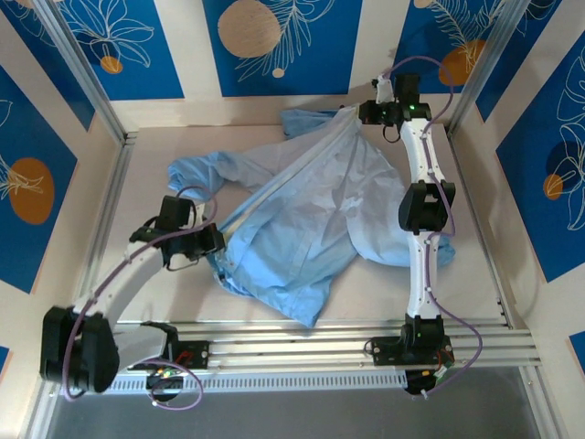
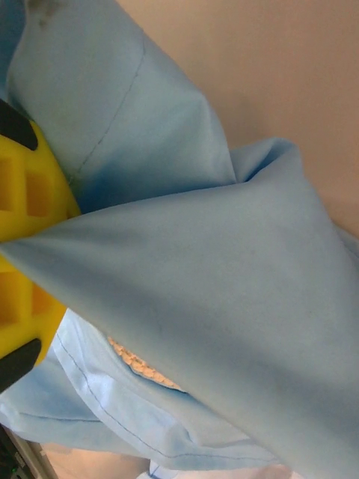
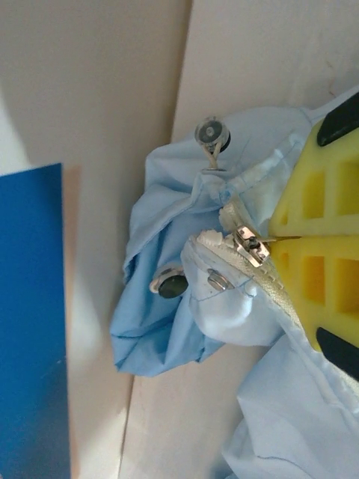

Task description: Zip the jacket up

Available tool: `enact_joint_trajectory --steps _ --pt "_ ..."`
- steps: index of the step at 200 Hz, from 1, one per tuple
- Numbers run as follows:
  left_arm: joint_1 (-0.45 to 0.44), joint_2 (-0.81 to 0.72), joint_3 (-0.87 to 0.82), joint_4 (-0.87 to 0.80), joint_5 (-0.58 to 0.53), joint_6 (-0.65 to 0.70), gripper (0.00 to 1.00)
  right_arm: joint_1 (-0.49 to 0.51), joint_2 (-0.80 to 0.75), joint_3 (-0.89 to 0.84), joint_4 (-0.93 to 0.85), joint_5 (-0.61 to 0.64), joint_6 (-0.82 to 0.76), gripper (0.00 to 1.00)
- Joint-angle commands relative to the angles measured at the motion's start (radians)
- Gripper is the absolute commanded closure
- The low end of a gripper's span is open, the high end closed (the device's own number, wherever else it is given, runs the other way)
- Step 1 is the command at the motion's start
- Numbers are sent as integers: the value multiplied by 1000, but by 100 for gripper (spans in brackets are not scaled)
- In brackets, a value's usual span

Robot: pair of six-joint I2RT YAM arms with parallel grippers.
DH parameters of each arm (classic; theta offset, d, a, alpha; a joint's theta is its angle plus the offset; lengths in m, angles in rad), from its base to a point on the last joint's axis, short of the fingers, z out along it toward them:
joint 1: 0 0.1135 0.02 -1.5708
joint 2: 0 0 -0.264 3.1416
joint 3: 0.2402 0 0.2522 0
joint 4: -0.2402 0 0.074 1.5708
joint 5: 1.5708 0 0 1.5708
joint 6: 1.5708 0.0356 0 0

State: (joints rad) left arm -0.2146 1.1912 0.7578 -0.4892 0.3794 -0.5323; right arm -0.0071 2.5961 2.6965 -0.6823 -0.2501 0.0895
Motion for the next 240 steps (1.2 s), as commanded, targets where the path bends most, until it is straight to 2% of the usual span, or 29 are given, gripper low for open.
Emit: enact_joint_trajectory --steps 1,26,36,52,75,106,116,157,191,226,240 --pt "50 78 87 60 32 81 100 7 6 22 87 12 13 97" --pt "86 137 145 58 -1 135 99 17 -13 23 62 18 12 81" --pt "95 139 163 50 -25 156 84 22 -27 18 40 24 4 71" --pt "118 130 186 37 -41 186 67 32 -65 -14 12 38 -11 60" --pt "159 102 225 10 -56 222 53 47 -144 -95 -13 60 -28 50" --pt "196 51 279 -36 -61 273 44 80 -291 -274 -13 102 -53 44" --pt "199 32 290 -49 -62 286 41 93 -356 -357 7 116 -54 39" --pt "207 -70 299 -133 -114 360 28 162 -637 -694 69 166 -69 38" --pt "208 -182 211 -141 -114 404 19 214 -943 -1130 287 150 -34 38" --pt "208 -308 67 -75 -122 419 12 284 -1212 -1502 428 238 -24 37" --pt "208 -352 13 -37 -95 427 1 300 -1301 -1619 459 270 -16 36"
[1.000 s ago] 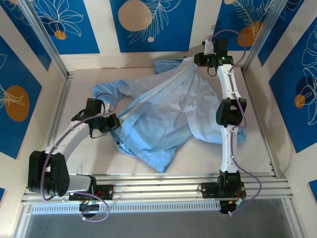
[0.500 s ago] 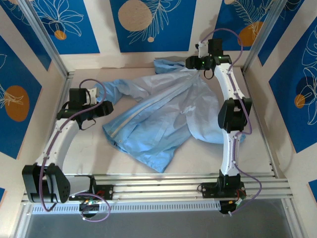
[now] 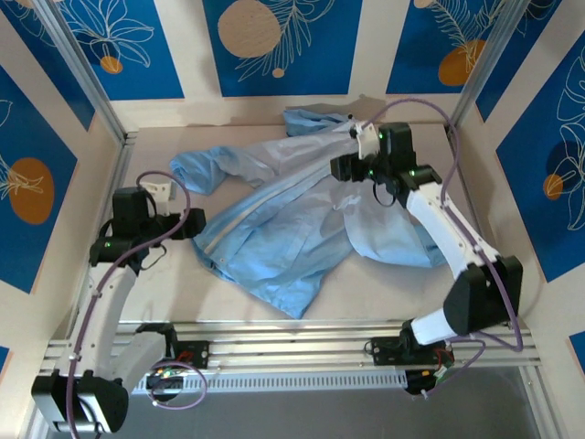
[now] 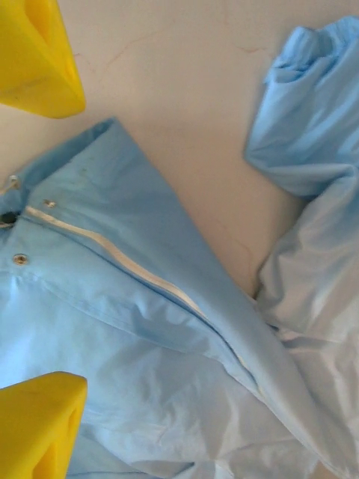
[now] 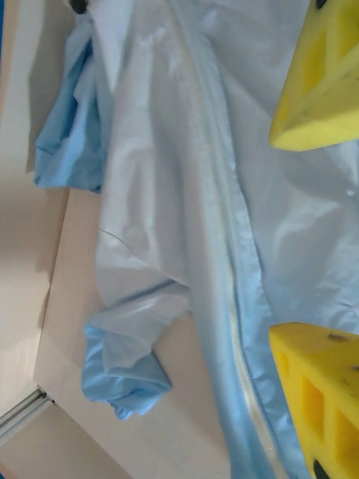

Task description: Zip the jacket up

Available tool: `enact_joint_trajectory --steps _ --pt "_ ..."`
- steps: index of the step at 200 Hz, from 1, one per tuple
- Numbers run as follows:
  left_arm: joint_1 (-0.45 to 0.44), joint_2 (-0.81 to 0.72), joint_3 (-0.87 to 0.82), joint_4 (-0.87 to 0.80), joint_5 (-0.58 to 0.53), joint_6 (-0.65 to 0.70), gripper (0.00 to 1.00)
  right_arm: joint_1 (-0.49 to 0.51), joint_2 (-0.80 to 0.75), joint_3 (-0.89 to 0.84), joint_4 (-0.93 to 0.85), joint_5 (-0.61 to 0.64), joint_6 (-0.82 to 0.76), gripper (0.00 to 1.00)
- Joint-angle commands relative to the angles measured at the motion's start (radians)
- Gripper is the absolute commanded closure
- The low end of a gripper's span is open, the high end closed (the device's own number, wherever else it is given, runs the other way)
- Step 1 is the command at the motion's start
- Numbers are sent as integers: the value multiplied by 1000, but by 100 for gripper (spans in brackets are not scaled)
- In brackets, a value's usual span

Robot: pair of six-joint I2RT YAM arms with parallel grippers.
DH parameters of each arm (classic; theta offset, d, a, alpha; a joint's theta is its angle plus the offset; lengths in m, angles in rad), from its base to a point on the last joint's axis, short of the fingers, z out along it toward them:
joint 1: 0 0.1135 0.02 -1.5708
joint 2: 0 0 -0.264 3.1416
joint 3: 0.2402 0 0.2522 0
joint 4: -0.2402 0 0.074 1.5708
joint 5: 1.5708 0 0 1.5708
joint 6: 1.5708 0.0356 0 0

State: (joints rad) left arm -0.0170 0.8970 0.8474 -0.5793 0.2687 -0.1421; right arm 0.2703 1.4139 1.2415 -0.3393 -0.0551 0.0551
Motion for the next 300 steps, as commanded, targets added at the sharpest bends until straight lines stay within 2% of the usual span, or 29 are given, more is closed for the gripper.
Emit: enact_joint_trajectory --steps 1,26,39,51,68,72,108,129,161,196,220,232,248,300 --pt "11 -60 -80 56 19 37 0 23 -126 -171 119 77 18 36" --pt "11 -103 -166 121 39 61 0 26 -269 -370 205 169 30 31" --pt "11 -113 -204 166 28 55 0 16 -333 -452 240 236 55 15" --pt "11 -123 -239 223 29 62 0 -11 -374 -506 256 278 87 9" --pt "10 -141 -292 330 -13 55 0 -71 -415 -551 248 288 159 6" --pt "11 -146 -306 357 -29 55 0 -84 -422 -565 254 287 172 0" --pt "9 -152 -416 582 -244 58 0 -145 -493 -773 467 362 211 1" --pt "9 -94 -476 732 -340 38 0 -189 -506 -866 591 370 230 1" --pt "8 72 -499 898 -338 69 0 -230 -440 -919 738 354 168 1" --pt "8 233 -598 1262 -373 67 0 -252 -331 -990 1005 338 157 1" --pt "9 391 -614 1491 -318 59 0 -267 -215 -977 1125 279 126 1" --pt "8 418 -581 1464 -276 102 0 -272 -154 -964 1167 254 104 1" --pt "9 474 -575 1549 -297 121 0 -274 -95 -957 1215 254 99 1" --pt "10 600 -576 1655 -280 122 0 -283 33 -976 1355 257 113 1"
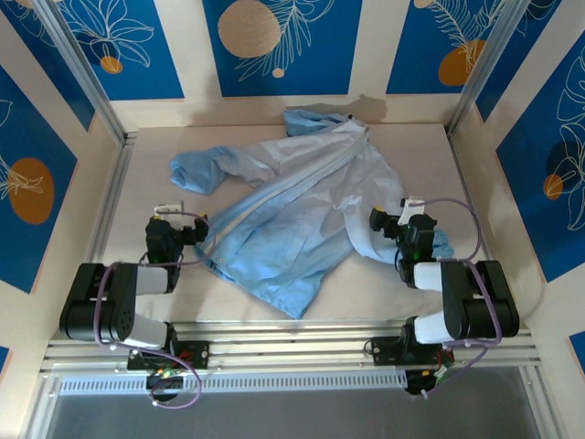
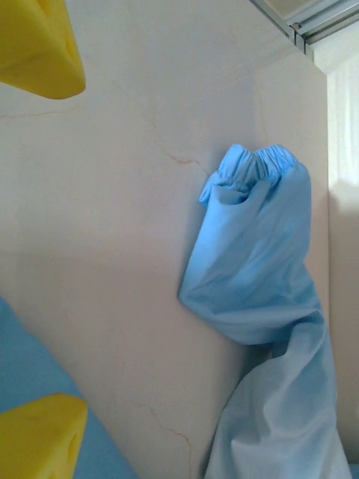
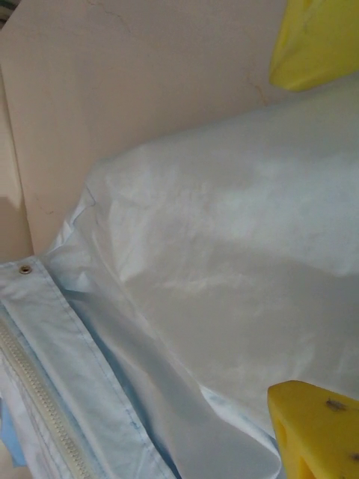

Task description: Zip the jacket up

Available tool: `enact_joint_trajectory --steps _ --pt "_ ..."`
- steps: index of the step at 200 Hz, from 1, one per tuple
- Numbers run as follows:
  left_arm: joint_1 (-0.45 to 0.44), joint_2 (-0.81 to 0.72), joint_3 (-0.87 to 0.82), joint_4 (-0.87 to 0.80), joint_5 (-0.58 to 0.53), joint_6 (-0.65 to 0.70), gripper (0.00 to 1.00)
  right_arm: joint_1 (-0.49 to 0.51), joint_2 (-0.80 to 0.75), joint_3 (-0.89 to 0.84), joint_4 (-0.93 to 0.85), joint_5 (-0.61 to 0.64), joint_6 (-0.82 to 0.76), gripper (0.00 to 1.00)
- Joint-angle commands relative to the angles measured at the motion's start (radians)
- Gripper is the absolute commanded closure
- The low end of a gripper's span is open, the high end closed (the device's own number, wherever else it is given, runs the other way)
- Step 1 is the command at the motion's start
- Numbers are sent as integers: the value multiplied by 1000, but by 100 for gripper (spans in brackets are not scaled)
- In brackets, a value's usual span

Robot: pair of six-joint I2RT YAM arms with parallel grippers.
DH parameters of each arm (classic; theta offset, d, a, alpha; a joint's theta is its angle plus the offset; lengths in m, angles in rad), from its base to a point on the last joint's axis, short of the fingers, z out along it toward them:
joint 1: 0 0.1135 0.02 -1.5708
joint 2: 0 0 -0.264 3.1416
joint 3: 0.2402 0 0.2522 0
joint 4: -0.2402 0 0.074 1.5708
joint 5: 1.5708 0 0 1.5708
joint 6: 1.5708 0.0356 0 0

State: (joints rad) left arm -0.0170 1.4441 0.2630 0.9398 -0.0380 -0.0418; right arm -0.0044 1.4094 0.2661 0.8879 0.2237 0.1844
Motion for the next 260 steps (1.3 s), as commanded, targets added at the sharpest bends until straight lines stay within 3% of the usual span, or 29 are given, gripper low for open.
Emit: enact_joint_trajectory --steps 1,29,71,101,147,260 --pt "11 56 9 137 27 22 0 -8 39 1 128 -23 -16 1" --pt "9 131 11 214 43 29 0 -8 90 21 129 -38 -22 1" --pt "0 121 88 46 25 33 0 24 110 139 -67 7 -46 1" --pt "-3 118 77 58 24 37 0 29 111 137 -57 8 -53 1" --pt "-3 121 109 7 129 76 0 30 111 136 -53 9 -54 1" --pt "-3 119 110 4 130 77 0 29 112 135 -54 10 -54 1"
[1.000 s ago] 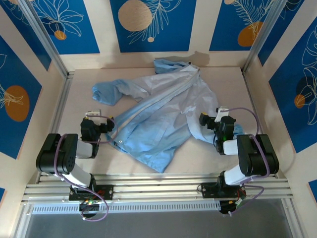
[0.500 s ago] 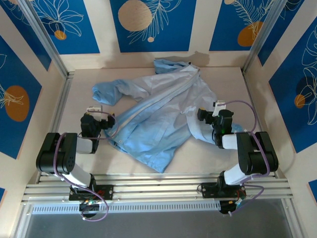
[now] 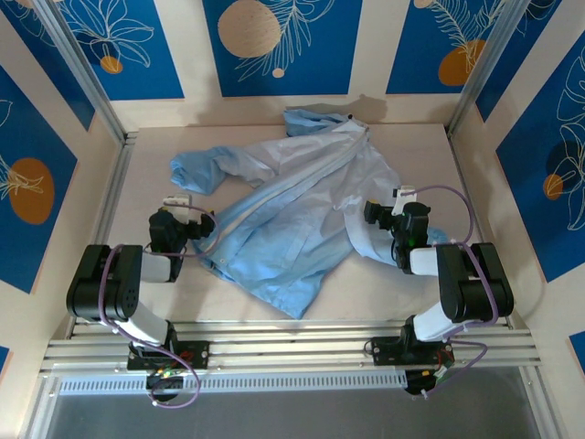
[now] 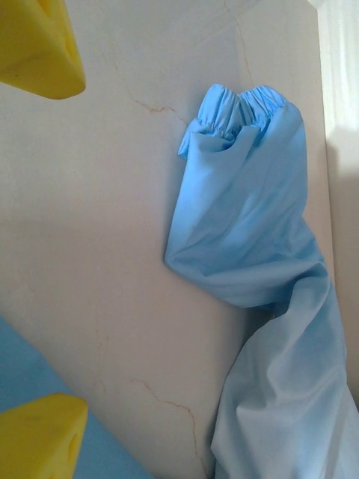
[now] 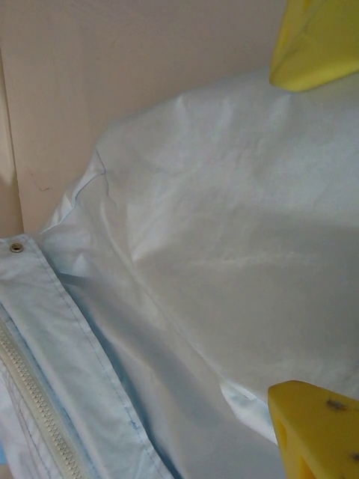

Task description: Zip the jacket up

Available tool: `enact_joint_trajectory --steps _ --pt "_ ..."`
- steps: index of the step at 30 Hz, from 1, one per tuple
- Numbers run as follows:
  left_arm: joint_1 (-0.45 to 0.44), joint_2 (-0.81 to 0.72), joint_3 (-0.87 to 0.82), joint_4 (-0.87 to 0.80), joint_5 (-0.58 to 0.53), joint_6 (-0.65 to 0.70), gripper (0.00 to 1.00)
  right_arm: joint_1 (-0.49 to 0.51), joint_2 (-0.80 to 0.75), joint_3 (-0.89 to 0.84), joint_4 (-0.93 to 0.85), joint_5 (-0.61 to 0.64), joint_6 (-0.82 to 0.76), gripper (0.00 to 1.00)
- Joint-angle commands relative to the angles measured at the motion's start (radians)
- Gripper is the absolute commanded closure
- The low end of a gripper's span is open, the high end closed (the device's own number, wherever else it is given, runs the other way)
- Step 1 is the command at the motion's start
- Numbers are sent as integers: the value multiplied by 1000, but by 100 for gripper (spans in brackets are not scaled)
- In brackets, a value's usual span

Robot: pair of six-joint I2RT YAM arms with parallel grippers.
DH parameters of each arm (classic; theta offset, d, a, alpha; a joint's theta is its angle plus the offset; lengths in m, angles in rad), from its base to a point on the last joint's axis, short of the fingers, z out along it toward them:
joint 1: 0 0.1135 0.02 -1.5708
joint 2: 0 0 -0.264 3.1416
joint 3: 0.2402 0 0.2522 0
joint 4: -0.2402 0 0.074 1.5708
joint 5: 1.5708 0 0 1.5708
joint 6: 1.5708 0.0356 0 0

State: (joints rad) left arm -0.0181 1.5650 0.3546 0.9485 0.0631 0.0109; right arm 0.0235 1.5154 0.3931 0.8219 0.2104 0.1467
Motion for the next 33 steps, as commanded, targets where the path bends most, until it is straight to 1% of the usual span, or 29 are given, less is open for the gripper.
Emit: enact_joint_trajectory --steps 1,33 --pt "-2 -1 18 -5 29 24 0 2 6 8 12 23 -16 1" --pt "-2 -1 17 -5 29 24 0 1 8 9 11 13 -18 1"
